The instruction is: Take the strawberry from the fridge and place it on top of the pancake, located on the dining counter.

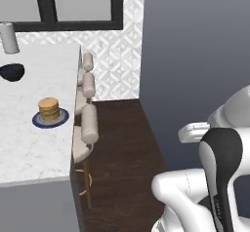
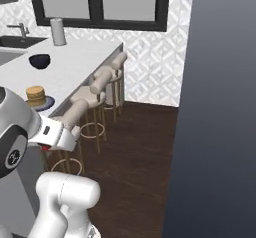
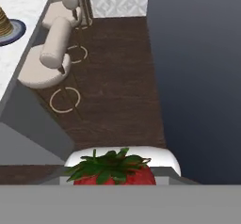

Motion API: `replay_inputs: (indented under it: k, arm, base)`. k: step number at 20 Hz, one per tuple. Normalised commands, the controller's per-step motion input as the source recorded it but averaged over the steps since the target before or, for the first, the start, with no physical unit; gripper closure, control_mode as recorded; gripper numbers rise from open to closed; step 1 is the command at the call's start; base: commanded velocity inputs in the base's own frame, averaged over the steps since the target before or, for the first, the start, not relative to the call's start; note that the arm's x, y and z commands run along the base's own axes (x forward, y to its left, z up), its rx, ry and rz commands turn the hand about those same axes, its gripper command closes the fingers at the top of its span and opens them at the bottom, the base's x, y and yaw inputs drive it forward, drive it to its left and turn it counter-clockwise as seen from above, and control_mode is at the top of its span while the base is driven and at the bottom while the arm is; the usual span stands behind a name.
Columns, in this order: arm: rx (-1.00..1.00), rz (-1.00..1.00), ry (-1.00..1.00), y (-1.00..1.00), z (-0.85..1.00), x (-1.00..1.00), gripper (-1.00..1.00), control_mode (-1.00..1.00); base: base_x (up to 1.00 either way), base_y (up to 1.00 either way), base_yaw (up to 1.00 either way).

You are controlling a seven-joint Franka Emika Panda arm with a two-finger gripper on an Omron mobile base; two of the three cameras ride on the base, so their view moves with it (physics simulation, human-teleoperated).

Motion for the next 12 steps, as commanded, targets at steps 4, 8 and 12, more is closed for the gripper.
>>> replay_inputs:
  k: [4,8,12]
  arm:
    - [0.00,0.00,0.00,0.00,0.00,0.00,1.00,1.00]
    - [0.00,0.00,0.00,0.00,0.00,0.00,1.00,1.00]
    - [0.00,0.00,0.00,0.00,0.00,0.00,1.00,1.00]
  base:
    - [0.99,-0.50,0.59]
    - [1.00,-0.50,0.60]
    - [0.90,-0.40,0.72]
